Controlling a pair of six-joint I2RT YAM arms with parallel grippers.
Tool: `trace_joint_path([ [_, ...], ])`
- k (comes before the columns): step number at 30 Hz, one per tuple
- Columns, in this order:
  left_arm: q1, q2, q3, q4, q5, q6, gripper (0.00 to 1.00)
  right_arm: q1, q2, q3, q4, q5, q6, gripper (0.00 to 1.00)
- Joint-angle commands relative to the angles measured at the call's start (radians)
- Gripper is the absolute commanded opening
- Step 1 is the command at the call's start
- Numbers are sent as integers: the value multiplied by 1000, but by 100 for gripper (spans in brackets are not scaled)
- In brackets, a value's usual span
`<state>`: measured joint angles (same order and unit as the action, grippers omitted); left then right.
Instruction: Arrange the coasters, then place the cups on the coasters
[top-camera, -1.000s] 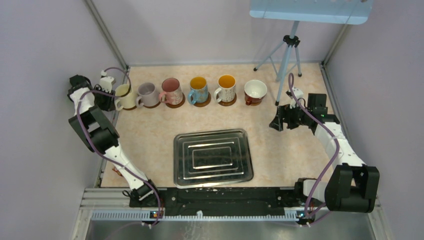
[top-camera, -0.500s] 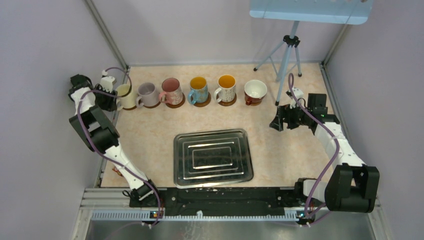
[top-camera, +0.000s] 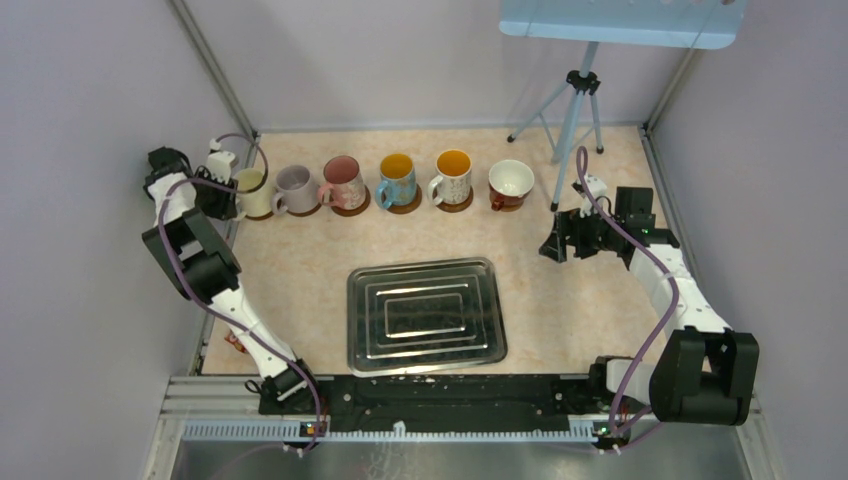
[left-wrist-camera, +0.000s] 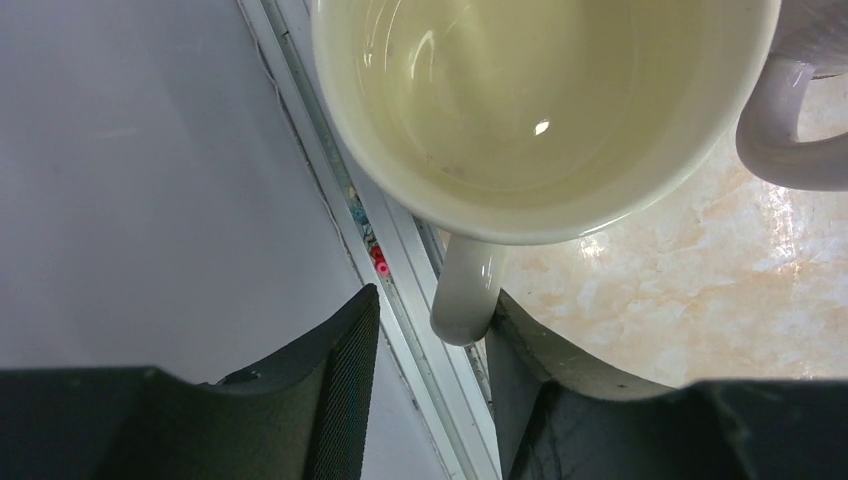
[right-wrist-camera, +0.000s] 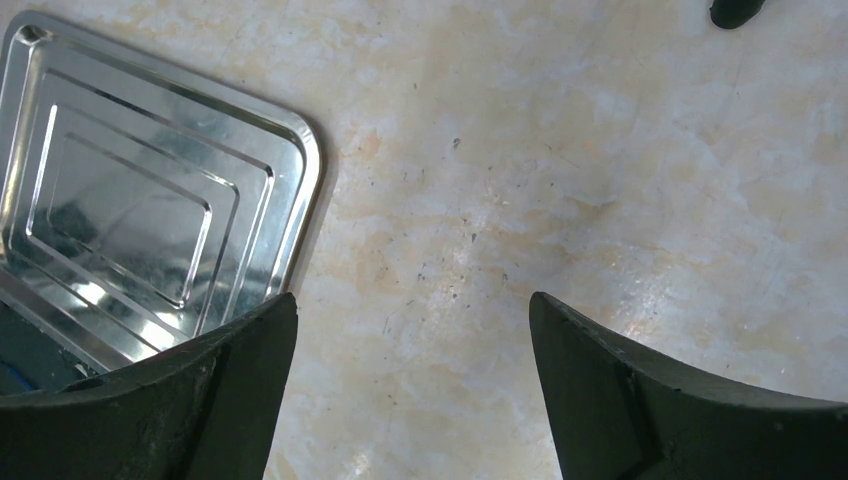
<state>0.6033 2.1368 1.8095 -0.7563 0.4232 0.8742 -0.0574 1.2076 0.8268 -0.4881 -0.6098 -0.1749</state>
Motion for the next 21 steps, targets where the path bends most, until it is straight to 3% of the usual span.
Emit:
trace_joint_path([
  [1, 6, 9, 40, 61, -16, -22, 48, -9, 0, 25, 15, 1, -17, 85],
  [9, 5, 5, 39, 87, -32, -34, 45, -9, 5, 25, 17, -1, -15, 85],
  [15, 4, -24, 33, 63, 10, -32, 63, -9, -1, 27, 12, 1, -17, 85],
  [21, -6, -123, -13, 42, 43, -38, 74, -9, 0, 39, 7, -4, -12, 85],
])
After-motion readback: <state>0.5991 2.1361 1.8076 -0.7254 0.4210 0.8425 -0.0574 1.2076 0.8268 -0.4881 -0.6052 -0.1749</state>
